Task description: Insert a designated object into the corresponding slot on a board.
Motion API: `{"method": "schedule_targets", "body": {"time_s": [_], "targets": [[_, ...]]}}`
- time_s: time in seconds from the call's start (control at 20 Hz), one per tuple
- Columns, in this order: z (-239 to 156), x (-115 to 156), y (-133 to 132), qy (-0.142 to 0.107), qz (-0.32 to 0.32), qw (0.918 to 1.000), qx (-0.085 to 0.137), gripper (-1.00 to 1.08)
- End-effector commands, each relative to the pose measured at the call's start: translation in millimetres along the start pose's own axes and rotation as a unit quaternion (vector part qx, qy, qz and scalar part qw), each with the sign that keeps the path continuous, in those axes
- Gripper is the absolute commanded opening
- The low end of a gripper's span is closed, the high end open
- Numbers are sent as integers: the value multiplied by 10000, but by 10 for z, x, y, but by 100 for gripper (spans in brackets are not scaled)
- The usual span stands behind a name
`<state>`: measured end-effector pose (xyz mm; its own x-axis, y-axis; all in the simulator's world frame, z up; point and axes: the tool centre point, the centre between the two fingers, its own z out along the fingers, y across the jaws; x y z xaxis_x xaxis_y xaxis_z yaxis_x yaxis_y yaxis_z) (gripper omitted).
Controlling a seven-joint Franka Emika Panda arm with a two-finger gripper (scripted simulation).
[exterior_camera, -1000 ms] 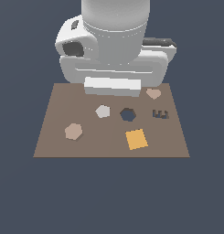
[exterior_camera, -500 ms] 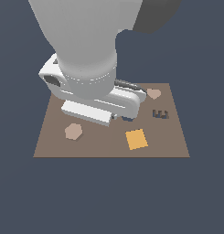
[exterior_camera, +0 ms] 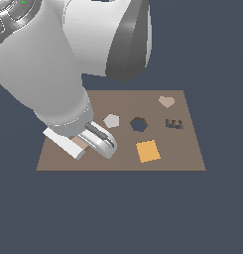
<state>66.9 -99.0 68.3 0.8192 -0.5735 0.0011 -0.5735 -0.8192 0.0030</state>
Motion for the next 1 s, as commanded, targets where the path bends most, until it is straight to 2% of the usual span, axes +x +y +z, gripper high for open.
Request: {"method": "schedule_targets", "body": {"time_s": [0.0,0.3,0.7,0.95], "targets": [[87,88,73,1,271,9996,7,100],[192,182,174,-5,587,9983,13,100],[206,177,177,-8,576,9983,11,100],[350,173,172,-7,570,9984,14,100]]}}
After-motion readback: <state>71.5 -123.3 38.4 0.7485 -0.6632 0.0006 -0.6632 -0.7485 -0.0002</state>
